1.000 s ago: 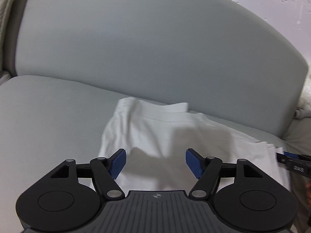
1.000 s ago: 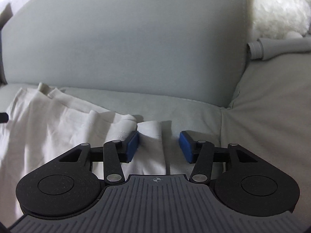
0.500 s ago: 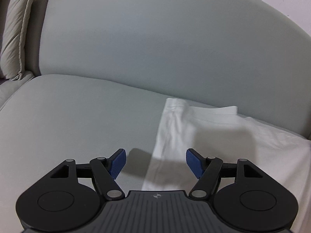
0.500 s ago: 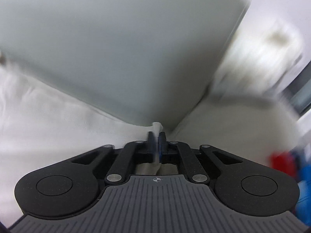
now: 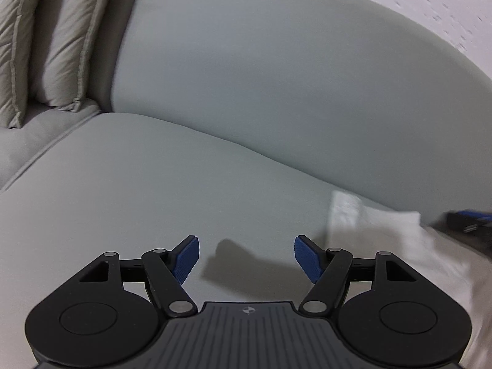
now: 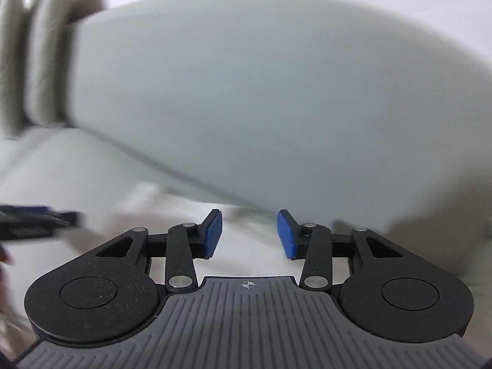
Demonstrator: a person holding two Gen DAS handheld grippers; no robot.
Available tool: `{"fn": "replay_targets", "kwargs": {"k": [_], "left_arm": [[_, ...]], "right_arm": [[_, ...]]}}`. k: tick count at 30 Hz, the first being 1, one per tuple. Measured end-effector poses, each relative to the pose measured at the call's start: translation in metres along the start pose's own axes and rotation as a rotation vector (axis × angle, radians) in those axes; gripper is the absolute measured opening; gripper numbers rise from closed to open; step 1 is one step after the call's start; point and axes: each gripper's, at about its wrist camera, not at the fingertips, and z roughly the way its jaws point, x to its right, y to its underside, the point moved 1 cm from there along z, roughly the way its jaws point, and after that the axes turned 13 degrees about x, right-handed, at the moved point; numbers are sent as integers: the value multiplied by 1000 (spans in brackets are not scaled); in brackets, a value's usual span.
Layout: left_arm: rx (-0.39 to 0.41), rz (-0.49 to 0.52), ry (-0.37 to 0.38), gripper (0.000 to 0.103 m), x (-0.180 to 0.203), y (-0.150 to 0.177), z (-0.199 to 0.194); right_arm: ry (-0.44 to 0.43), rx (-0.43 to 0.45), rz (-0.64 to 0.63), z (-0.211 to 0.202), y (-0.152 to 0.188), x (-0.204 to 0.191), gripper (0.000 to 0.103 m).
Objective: Fold clothes
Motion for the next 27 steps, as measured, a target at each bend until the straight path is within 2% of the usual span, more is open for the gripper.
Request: {"fn": "replay_targets", "kwargs": {"k": [3,5,7,11,12,14,15,18,20,22,24,27], "left_arm": [[5,-15,-31,68,-26,-7,4],[5,-36,-45,68,-41,-12,5],[1,-64,-56,68,-54,-15,8],[-16,-93,-60,68,-70,-16,12],[-23,-96,-59,68,-73,-15,13],[-34,-107,-64,68,-78,-14,16],[-37,-116,-68,68,-81,-13,16],[-27,-144,-69,68,-84,-14,14],[-26,-138,-66,68,-82,-13,13],[-33,-118,-67,68,-77,-11,14],[-40,-97,-70,69,-71,-9,15],[-28,-76,-74,69,-64,-10,13]], "right_arm": [[-64,-42,-8,39,-1,-42,35],[-70,-62,6,62,-1,-56,36],[-54,-73,14,78,-1,-67,42],[-7,-147,-22,101,2,-94,40],[12,-163,-53,106,7,-101,35],[54,-154,-109,110,9,-114,8],[69,-140,-116,109,7,-117,2],[93,-57,-92,105,-4,-116,2],[67,23,-54,107,-14,-116,2],[61,-2,-39,118,-10,-118,5],[65,-64,-32,135,2,-121,21],[44,-47,-16,132,9,-127,46]]}}
